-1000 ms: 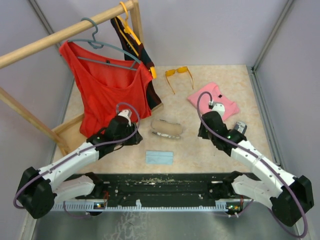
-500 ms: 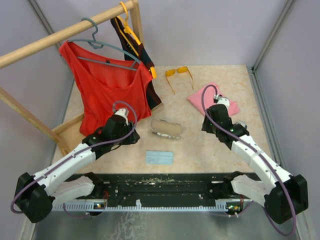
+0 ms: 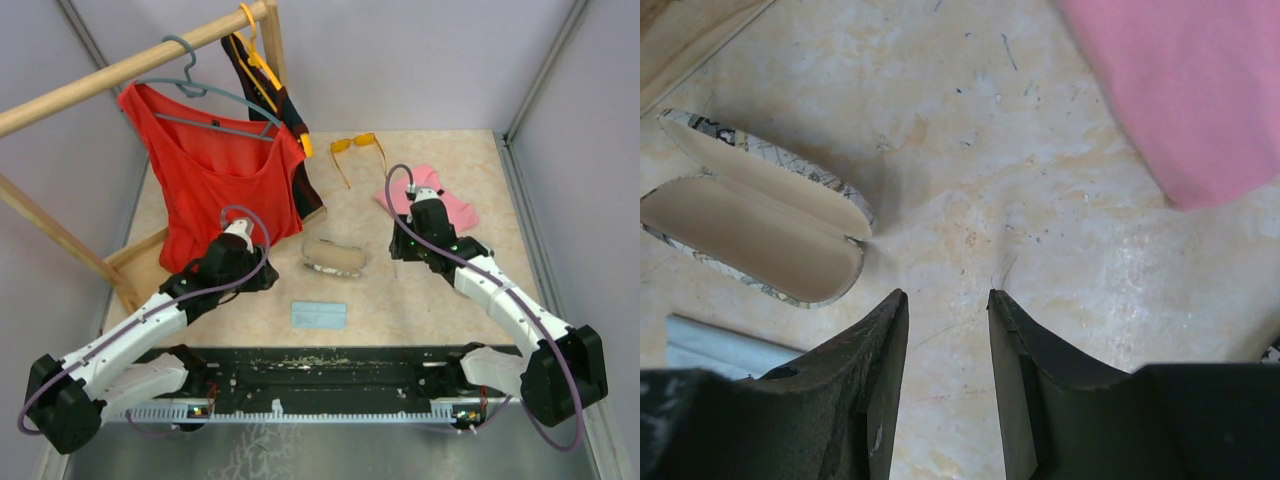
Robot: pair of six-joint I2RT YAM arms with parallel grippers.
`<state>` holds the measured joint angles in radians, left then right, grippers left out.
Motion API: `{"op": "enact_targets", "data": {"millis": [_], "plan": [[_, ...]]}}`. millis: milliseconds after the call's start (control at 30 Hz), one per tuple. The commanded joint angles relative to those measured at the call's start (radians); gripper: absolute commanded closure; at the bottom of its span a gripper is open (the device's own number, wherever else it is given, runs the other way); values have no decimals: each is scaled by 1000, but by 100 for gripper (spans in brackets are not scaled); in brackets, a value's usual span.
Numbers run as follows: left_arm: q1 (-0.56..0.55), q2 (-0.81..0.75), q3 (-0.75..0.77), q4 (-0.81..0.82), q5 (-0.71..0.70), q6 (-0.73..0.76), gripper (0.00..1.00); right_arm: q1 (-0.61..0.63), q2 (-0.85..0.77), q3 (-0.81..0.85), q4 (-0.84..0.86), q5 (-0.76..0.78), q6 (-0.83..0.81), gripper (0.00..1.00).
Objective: Organize the sunglasses
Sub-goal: Pick up the glasses cleaning cloth from the center of the board.
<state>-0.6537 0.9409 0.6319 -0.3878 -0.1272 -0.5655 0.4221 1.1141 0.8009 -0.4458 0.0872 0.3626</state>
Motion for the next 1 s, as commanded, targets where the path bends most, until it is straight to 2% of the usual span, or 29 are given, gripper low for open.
{"op": "enact_targets", "data": {"millis": [0, 167, 367, 567, 700, 967], "plan": [[8, 18, -26, 79, 8, 0, 48, -9, 34, 85, 41, -99, -70, 61], [8, 106, -66, 207, 76, -16, 48, 51, 15, 42, 54, -111, -33, 61], [6, 220, -66, 269, 178, -26, 48, 217, -31, -49, 76, -35, 99, 60], [3, 234, -105, 286, 204, 0, 47, 430, -58, -179, 170, 34, 256, 56], [-4, 247, -129, 291, 227, 3, 48, 502, 4, -213, 250, 34, 312, 54], [-7, 232, -171, 319, 247, -15, 50, 547, 173, -163, 296, 57, 318, 55]]}}
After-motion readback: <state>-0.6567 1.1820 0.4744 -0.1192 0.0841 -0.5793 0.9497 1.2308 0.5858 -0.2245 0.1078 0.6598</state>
